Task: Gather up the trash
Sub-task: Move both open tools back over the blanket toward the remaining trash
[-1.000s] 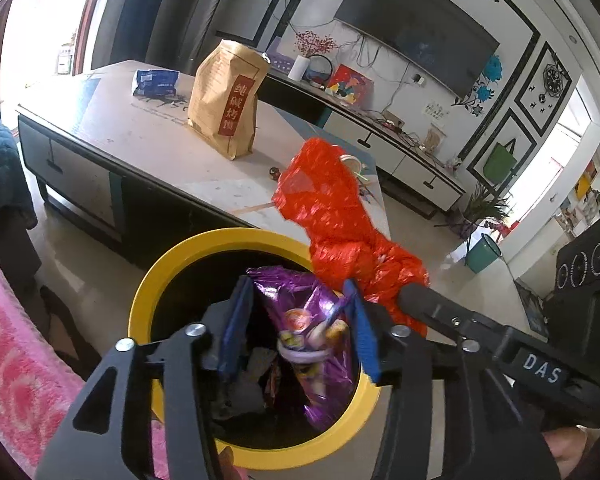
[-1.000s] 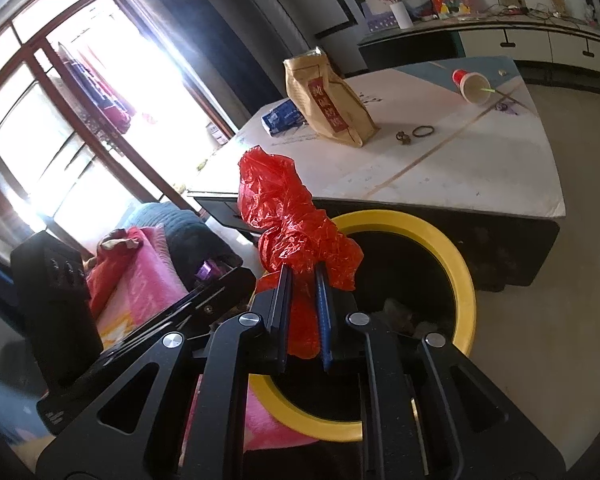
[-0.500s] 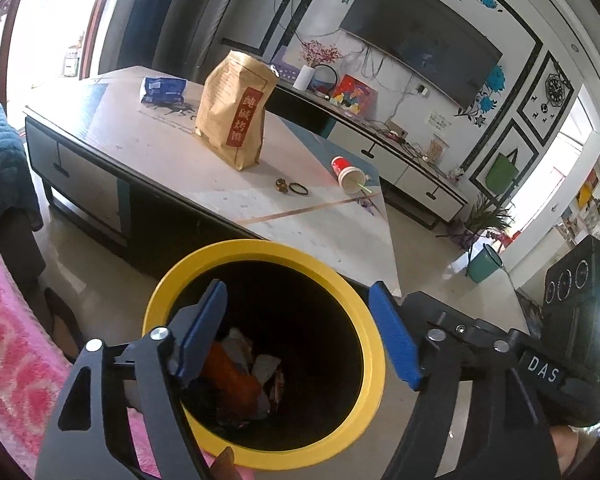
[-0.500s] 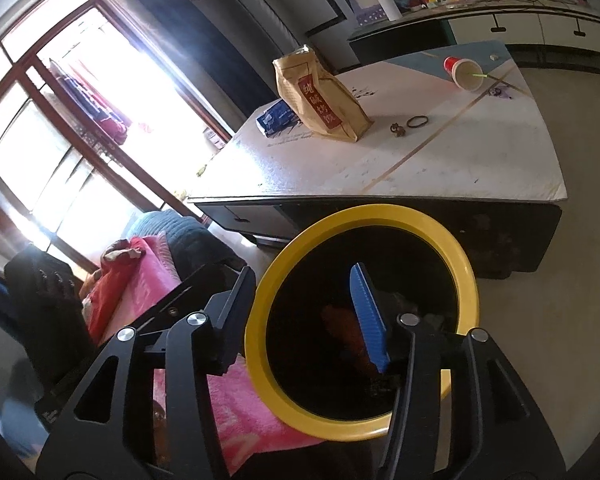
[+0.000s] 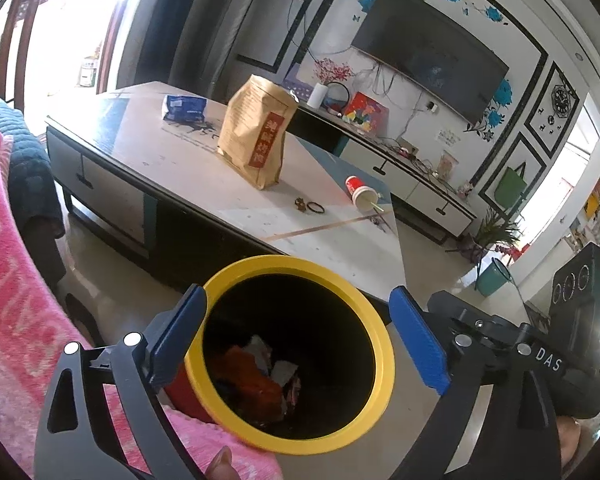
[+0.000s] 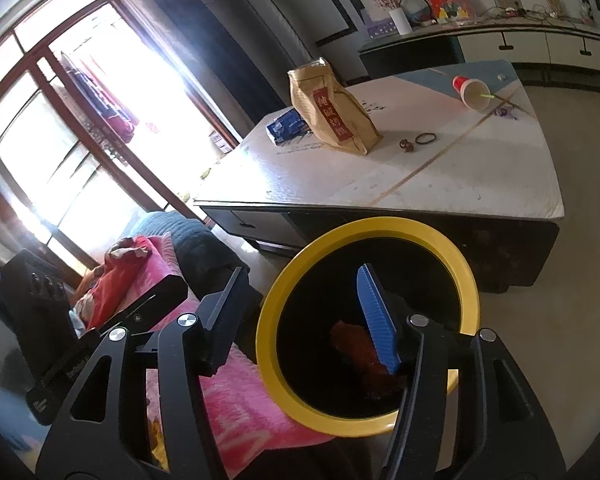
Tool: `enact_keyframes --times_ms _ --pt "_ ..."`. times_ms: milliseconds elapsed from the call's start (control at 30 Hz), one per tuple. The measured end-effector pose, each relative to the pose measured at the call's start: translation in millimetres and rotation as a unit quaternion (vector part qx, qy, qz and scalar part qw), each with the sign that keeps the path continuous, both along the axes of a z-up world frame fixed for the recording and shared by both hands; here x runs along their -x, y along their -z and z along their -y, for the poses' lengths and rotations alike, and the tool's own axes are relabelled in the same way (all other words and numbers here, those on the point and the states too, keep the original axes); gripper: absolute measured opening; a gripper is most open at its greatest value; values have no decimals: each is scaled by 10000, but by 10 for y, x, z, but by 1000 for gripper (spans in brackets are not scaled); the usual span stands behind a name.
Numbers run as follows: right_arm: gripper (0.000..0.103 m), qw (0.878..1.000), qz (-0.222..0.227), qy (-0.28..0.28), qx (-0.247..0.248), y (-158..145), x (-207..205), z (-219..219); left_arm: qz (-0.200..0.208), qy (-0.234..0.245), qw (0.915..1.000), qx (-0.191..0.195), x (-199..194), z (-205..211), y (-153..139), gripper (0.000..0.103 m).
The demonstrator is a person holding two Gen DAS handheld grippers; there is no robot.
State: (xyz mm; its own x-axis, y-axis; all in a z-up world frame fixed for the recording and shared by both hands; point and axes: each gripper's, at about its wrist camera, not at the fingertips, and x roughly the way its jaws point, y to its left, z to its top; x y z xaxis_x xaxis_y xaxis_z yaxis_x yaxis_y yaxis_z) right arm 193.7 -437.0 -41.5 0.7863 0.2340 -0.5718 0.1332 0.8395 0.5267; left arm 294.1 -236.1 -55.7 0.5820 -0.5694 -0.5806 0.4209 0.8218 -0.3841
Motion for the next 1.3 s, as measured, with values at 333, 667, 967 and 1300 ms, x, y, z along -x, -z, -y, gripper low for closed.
enact_keyframes --times_ms 333,667,967,1300 --pt "67 9994 213 -115 248 -185 79 -186 114 -181 9998 26 123 -323 -160 96" --pt "77 9969 479 -251 570 -340 143 -430 292 -560 9977 -240 361 -695 -286 96" --pt "81 9932 542 -588 850 -389 182 -799 489 -940 9930 -521 582 -1087 -358 96" --pt "81 9836 607 -1255 1141 -434 279 -1349 737 -1608 9825 -588 870 -1686 -455 96"
